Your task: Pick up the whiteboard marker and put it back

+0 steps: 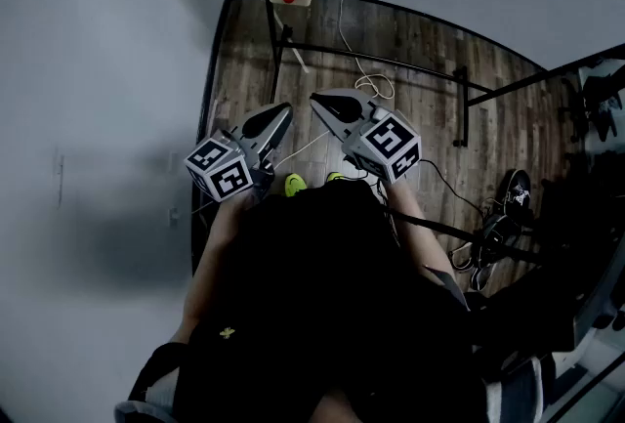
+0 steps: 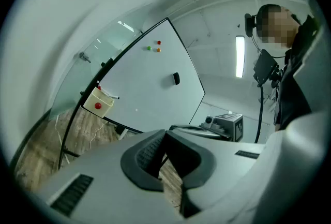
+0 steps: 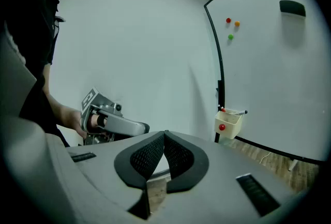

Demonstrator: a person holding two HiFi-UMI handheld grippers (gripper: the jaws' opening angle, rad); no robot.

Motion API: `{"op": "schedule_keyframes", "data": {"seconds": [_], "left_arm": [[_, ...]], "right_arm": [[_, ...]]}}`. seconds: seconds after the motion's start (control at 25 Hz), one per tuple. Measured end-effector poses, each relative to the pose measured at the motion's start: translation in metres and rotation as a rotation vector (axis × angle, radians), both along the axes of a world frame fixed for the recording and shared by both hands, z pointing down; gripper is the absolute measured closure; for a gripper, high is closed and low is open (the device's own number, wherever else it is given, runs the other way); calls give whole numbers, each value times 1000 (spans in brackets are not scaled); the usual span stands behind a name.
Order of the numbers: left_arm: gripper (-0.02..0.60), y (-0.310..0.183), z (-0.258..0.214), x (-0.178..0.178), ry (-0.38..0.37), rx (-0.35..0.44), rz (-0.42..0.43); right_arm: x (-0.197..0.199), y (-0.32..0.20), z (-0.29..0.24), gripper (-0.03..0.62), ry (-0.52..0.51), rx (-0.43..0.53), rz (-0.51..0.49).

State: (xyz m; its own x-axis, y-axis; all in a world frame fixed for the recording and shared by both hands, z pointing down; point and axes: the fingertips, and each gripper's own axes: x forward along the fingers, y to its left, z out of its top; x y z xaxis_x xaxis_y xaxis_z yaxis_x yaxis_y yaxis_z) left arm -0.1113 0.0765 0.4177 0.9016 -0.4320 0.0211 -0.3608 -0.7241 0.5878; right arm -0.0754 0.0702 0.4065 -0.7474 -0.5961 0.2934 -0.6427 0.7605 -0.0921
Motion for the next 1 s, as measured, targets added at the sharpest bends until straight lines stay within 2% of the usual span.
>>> {"op": "schedule_keyframes", "data": {"seconds": [0.32, 0.56, 0.8, 1.0], "left_arm": [[568, -4, 1, -3, 7, -8, -2], [568, -4, 11, -3, 14, -35, 1], [568, -7, 17, 12, 23, -58, 13], [568, -15, 23, 30, 14, -70, 9]], "right_arm": [[7, -6, -2, 588, -47, -12, 40], [30, -11, 6, 588, -16, -30, 108], [52, -8, 20, 588, 7, -72, 130], [65, -20, 29, 588, 3, -90, 104]]}}
